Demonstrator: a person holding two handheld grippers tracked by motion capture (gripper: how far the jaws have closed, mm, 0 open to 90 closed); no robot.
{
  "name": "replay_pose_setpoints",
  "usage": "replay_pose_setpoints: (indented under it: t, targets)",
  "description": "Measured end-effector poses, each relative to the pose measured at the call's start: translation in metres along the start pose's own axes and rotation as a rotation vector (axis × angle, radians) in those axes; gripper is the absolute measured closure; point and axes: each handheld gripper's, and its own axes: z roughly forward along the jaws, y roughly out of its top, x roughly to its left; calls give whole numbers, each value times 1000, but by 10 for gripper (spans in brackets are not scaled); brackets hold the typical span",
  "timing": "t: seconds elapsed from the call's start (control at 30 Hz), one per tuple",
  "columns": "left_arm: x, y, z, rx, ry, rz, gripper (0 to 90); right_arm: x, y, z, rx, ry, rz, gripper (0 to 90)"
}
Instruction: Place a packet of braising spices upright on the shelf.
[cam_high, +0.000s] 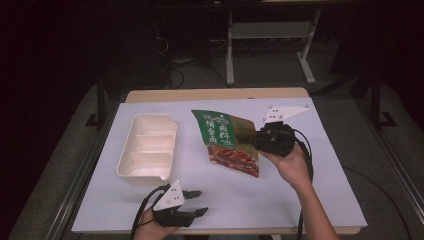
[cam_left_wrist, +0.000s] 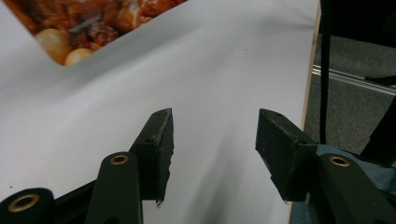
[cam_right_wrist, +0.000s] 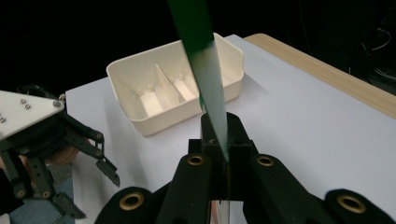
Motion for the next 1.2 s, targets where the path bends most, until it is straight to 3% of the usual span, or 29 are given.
replay_pose_setpoints:
  t: [0.1,0.2,1.2]
  targets:
    - [-3,-1,-2,-3,-6,-1,460,3,4,4,-5,5,-5,896]
    - [-4,-3,-6,4,-3,22,451,8,11,13,-15,12,-12,896]
    - [-14,-11,-10,-4,4,46,395,49,65,73,-90,104,-56,897]
